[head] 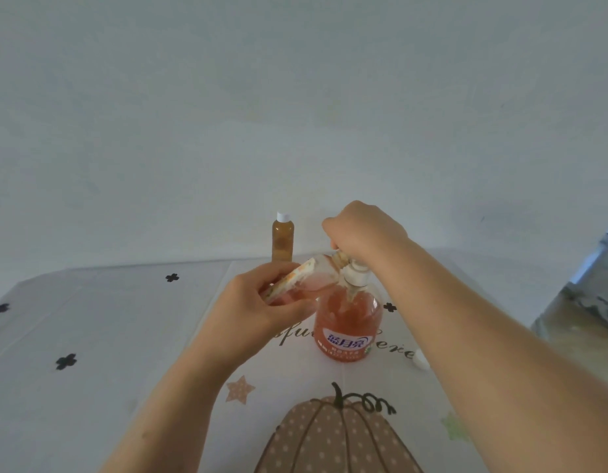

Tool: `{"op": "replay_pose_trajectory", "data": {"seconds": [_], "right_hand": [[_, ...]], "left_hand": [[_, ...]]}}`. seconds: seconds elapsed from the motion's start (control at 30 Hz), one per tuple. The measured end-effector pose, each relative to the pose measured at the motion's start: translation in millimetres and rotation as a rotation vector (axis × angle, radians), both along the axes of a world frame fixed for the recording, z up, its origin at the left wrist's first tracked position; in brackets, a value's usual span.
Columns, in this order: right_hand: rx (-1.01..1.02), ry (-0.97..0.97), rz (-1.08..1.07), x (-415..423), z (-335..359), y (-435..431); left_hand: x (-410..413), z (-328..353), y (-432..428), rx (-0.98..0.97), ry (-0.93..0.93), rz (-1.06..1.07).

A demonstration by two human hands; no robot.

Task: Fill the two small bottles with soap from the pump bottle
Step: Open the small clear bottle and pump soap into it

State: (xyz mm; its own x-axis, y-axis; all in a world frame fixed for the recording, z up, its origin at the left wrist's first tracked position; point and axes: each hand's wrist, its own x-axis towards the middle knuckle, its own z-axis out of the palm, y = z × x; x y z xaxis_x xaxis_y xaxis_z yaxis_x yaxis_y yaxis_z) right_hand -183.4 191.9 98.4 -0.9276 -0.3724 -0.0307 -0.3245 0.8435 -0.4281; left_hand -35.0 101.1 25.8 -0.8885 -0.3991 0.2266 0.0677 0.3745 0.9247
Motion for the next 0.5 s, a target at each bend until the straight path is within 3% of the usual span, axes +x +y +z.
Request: {"op": "replay_pose_trajectory", "data": {"seconds": [0.2,0.5], "right_hand": [[0.050,0.074,0.006,2.7,9.8,0.5],[-0.010,0.013,0.000,0.7,5.7,-1.6]], "left_hand": [[3.0,4.5,8.5,-0.017,0.098,0.060],[2.4,-6.9,14.6,-0.082,0.190,0.136]]}}
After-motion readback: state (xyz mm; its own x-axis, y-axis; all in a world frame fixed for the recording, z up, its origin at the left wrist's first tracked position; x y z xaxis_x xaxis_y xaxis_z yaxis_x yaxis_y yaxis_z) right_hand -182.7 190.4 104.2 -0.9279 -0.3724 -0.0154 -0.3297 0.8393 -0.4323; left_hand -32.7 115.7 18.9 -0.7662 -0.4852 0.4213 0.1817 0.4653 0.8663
